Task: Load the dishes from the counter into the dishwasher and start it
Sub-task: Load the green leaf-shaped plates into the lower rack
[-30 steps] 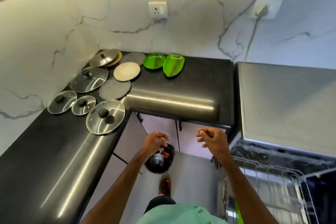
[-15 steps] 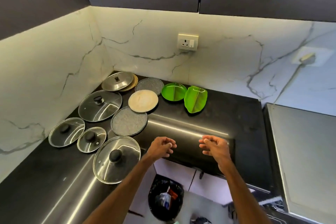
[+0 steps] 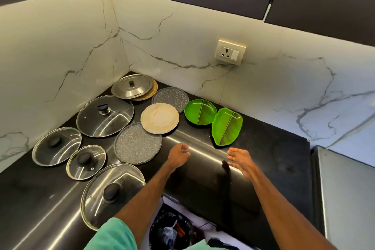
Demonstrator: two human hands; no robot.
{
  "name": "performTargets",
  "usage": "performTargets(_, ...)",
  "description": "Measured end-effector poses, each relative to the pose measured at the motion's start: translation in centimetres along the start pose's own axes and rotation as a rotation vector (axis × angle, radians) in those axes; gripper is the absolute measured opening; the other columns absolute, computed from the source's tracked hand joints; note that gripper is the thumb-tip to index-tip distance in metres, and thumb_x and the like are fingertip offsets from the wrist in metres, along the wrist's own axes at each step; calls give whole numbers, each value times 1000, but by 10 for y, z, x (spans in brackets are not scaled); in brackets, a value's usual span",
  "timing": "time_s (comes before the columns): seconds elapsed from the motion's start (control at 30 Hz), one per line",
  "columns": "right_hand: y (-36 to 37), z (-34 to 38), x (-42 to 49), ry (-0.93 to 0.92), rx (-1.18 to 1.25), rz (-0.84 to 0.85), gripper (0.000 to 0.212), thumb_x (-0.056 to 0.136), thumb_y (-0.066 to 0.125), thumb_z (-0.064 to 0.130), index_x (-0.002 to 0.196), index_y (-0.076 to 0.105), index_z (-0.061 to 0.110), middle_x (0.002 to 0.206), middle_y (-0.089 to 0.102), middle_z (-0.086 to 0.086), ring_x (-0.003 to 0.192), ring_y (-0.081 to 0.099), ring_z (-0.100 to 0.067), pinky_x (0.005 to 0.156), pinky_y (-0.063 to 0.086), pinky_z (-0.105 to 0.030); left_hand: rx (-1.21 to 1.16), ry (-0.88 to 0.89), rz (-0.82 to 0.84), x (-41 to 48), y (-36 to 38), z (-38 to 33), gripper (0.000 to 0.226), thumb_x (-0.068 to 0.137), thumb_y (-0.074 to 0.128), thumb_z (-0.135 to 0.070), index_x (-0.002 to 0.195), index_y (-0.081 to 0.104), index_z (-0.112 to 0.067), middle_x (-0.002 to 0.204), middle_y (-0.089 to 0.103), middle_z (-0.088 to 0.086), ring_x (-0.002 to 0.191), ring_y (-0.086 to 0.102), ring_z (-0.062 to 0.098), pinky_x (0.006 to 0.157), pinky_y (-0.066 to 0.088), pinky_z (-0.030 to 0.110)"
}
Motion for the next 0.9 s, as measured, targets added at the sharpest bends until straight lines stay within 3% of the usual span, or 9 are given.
performTargets(0.1, 3, 0, 27, 110, 112, -33, 37, 99, 58, 5, 131, 52, -12, 131, 58, -31, 123, 58, -41, 100, 52, -47, -76, -58, 59, 29, 9, 10, 45, 72, 74, -26, 116, 65, -21, 114, 72, -3, 106, 67, 11, 99, 55, 39)
performTargets(0.2, 12, -1, 51, 173, 204, -92, 42, 100, 60, 10, 132, 49, -15, 134, 54, -35, 126, 55, -44, 106, 46, -48, -148, -98, 96, 42, 15, 5, 50, 75, 77, -27, 121, 64, -13, 114, 71, 0, 107, 67, 14, 93, 58, 41)
performTargets(0.27, 16, -2, 62, 196, 245, -143, 41, 96, 66, 11, 125, 53, -15, 124, 58, -34, 118, 60, -43, 100, 51, -47, -202, -119, 73, 49, 16, -3, 43, 83, 78, -22, 121, 63, -9, 113, 70, 5, 106, 68, 19, 85, 61, 36)
performTargets(0.33, 19, -3, 74, 223, 271, -167, 27, 93, 71, 12, 106, 60, -10, 110, 62, -31, 98, 68, -38, 78, 59, -40, -259, -162, 53, 61, 20, -7, 37, 85, 77, -20, 116, 64, -7, 111, 69, 8, 102, 69, 21, 80, 61, 32)
performTargets(0.47, 16, -2, 80, 256, 300, -138, 10, 91, 68, 4, 96, 60, -1, 64, 64, -12, 50, 59, -14, 40, 50, -22, -343, -238, -8, 78, 28, -29, 12, 88, 73, -15, 84, 62, -13, 87, 65, 13, 80, 63, 20, 85, 60, 42)
performTargets(0.53, 11, 3, 69, 254, 353, -58, 8, 92, 64, 3, 98, 59, 2, 63, 59, -9, 44, 53, -10, 38, 44, -19, -397, -269, -40, 87, 32, -45, 17, 91, 72, -17, 80, 61, -11, 82, 62, 13, 76, 61, 21, 87, 59, 44)
performTargets(0.7, -19, 11, 24, 150, 346, 0, 13, 91, 60, 2, 79, 58, 7, 59, 54, -4, 41, 45, -7, 34, 28, -19, -350, -335, -246, 168, 33, -38, 60, 84, 74, -45, 118, 60, 2, 100, 72, 12, 87, 74, 28, 77, 62, 37)
performTargets(0.83, -44, 6, -6, 106, 206, 11, 16, 90, 63, 4, 75, 63, 8, 58, 54, -3, 46, 46, -8, 39, 28, -20, -241, -353, -292, 145, 22, -86, 19, 94, 66, -17, 103, 53, -7, 86, 59, 9, 43, 53, 10, 31, 37, 14)
performTargets(0.9, -54, 3, -14, 87, 165, 8, 12, 91, 63, 6, 78, 64, 6, 61, 55, -5, 50, 47, -11, 41, 29, -21, -209, -354, -286, 155, 20, -88, 14, 91, 65, -11, 98, 55, -3, 84, 60, 8, 43, 52, 9, 37, 41, 20)
Point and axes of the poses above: each hand's wrist, its own x-axis towards the middle knuckle, its own y-axis out of the palm, z = x × y, the point moved 6 cm from there along x, towards the middle knuckle
